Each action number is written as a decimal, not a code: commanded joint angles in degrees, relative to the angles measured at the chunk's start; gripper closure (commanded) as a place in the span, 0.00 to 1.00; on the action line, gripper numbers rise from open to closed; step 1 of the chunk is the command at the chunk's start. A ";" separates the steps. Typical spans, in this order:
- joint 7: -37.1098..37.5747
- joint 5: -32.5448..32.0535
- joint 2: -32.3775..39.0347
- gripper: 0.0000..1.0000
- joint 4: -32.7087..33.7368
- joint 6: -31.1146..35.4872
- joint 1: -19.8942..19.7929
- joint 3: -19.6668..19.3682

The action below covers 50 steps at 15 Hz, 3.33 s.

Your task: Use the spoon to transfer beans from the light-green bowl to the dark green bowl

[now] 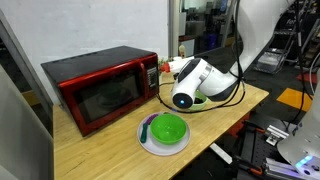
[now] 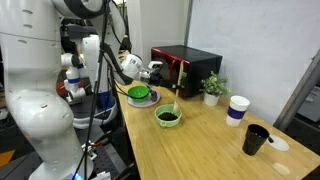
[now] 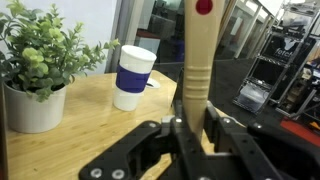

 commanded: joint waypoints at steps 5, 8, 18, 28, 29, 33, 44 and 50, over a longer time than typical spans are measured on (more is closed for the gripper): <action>0.98 -3.57 5.09 0.94 2.13 1.12 -0.21 -0.06; 0.94 -5.49 6.48 0.94 2.42 1.16 -0.19 -0.17; -0.80 -8.39 5.99 0.94 2.05 9.71 -1.48 0.48; -3.83 -8.90 0.07 0.94 0.69 28.27 -5.95 -1.88; -3.84 -9.08 -0.28 0.94 0.59 30.05 -6.38 -2.40; -4.42 -8.87 -0.75 0.94 0.54 33.46 -6.97 -3.82; -9.89 -10.15 0.97 0.94 0.08 32.34 -4.75 -3.13; -10.08 -12.52 0.34 0.94 -1.16 34.19 -4.77 -3.03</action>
